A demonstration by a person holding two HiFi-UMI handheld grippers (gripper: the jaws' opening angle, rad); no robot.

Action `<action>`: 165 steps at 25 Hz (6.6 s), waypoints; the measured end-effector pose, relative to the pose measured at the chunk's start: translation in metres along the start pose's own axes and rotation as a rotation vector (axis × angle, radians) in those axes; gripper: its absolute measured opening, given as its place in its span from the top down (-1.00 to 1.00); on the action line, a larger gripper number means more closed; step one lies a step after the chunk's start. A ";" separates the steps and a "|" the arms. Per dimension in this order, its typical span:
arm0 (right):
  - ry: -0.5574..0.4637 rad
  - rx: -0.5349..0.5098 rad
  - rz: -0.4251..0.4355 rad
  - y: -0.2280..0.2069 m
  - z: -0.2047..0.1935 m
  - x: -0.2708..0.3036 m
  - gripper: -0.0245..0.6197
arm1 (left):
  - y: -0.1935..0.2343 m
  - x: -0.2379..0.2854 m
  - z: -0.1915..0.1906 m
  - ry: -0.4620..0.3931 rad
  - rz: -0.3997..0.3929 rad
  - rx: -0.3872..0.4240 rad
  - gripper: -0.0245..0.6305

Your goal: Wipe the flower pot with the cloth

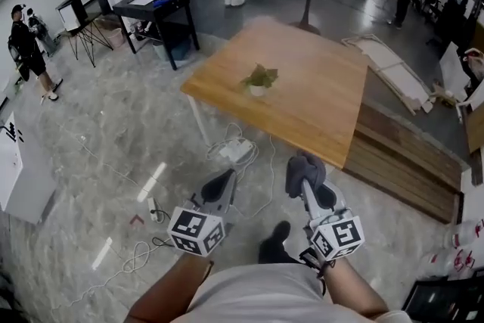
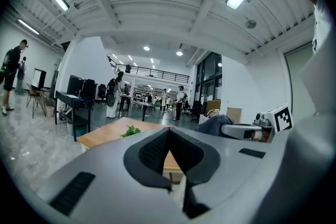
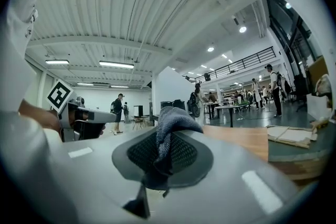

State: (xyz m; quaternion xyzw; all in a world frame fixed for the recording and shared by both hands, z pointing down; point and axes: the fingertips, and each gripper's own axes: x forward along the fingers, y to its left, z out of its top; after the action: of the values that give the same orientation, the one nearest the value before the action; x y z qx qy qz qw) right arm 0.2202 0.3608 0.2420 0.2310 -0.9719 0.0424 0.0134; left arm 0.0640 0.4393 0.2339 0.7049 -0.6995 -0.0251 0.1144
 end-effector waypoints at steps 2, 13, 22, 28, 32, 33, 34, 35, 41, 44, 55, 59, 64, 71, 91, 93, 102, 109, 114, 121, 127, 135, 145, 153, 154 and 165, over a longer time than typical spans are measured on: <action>0.001 0.021 0.007 -0.043 -0.001 0.032 0.81 | 0.009 0.046 0.003 0.014 0.012 -0.002 0.91; 0.041 0.049 0.098 -0.197 0.017 0.169 0.81 | 0.061 0.230 0.041 0.049 0.071 -0.042 0.90; 0.069 0.056 0.065 -0.250 0.014 0.269 0.81 | 0.145 0.347 0.049 0.074 0.013 -0.055 0.90; 0.107 0.077 0.068 -0.269 0.026 0.384 0.81 | 0.243 0.440 0.063 0.171 -0.032 -0.030 0.90; 0.158 0.109 -0.003 -0.290 0.007 0.441 0.81 | 0.296 0.509 0.044 0.272 -0.091 0.019 0.90; 0.173 0.118 -0.017 -0.294 0.002 0.456 0.81 | 0.311 0.523 0.039 0.298 -0.103 0.025 0.90; 0.184 0.129 -0.034 -0.298 -0.003 0.471 0.81 | 0.325 0.536 0.034 0.324 -0.115 0.026 0.90; 0.192 0.140 -0.053 -0.303 -0.007 0.485 0.81 | 0.339 0.549 0.029 0.349 -0.127 0.024 0.90; 0.258 0.198 -0.135 -0.335 -0.046 0.526 0.81 | 0.385 0.613 -0.023 0.484 -0.170 0.035 0.90; 0.292 0.242 -0.159 -0.345 -0.070 0.534 0.81 | 0.397 0.631 -0.056 0.567 -0.186 0.052 0.90; 0.354 0.384 -0.225 -0.368 -0.166 0.542 0.81 | 0.424 0.674 -0.165 0.788 -0.208 0.133 0.70; 0.352 0.433 -0.251 -0.369 -0.198 0.541 0.81 | 0.432 0.679 -0.191 0.839 -0.221 0.148 0.69; 0.351 0.494 -0.269 -0.362 -0.226 0.543 0.81 | 0.420 0.679 -0.212 0.897 -0.279 0.155 0.69; 0.367 0.529 -0.233 -0.372 -0.243 0.548 0.81 | 0.409 0.694 -0.228 0.896 -0.256 0.136 0.83; 0.431 0.568 -0.002 -0.317 -0.290 0.665 0.81 | 0.461 0.661 -0.259 0.735 -0.067 -0.504 0.86; 0.408 0.556 0.043 -0.300 -0.275 0.675 0.81 | 0.467 0.659 -0.263 0.737 -0.054 -0.535 0.85; 0.395 0.484 0.059 -0.306 -0.283 0.673 0.81 | 0.465 0.658 -0.269 0.729 -0.052 -0.647 0.85; 0.481 0.547 -0.097 -0.340 -0.326 0.659 0.81 | 0.462 0.649 -0.278 0.742 -0.033 -0.784 0.85; 0.411 0.435 0.165 -0.263 -0.266 0.687 0.81 | 0.462 0.643 -0.284 0.743 0.034 -0.968 0.85; 0.454 0.485 0.016 -0.309 -0.316 0.659 0.81 | 0.461 0.642 -0.290 0.748 0.064 -1.084 0.86; 0.452 0.467 0.041 -0.300 -0.311 0.667 0.81 | 0.464 0.640 -0.295 0.755 0.098 -1.157 0.85; 0.448 0.416 0.161 -0.264 -0.304 0.672 0.81 | 0.458 0.638 -0.299 0.752 0.109 -1.233 0.85; 0.446 0.443 0.192 -0.247 -0.301 0.684 0.81 | 0.457 0.635 -0.302 0.736 0.132 -1.335 0.85; 0.475 0.520 0.106 -0.278 -0.339 0.649 0.81 | 0.461 0.640 -0.293 0.760 0.051 -1.094 0.85; 0.494 0.545 0.073 -0.286 -0.350 0.642 0.81 | 0.463 0.641 -0.290 0.761 0.035 -1.043 0.85; 0.282 0.558 0.175 -0.290 -0.280 0.670 0.81 | 0.463 0.644 -0.273 0.752 -0.101 -0.503 0.82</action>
State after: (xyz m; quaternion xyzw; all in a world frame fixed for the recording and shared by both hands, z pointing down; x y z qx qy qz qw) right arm -0.2458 -0.1727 0.5735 0.1332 -0.9276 0.3398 0.0802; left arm -0.3238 -0.1624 0.6705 0.6487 -0.5460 0.0581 0.5269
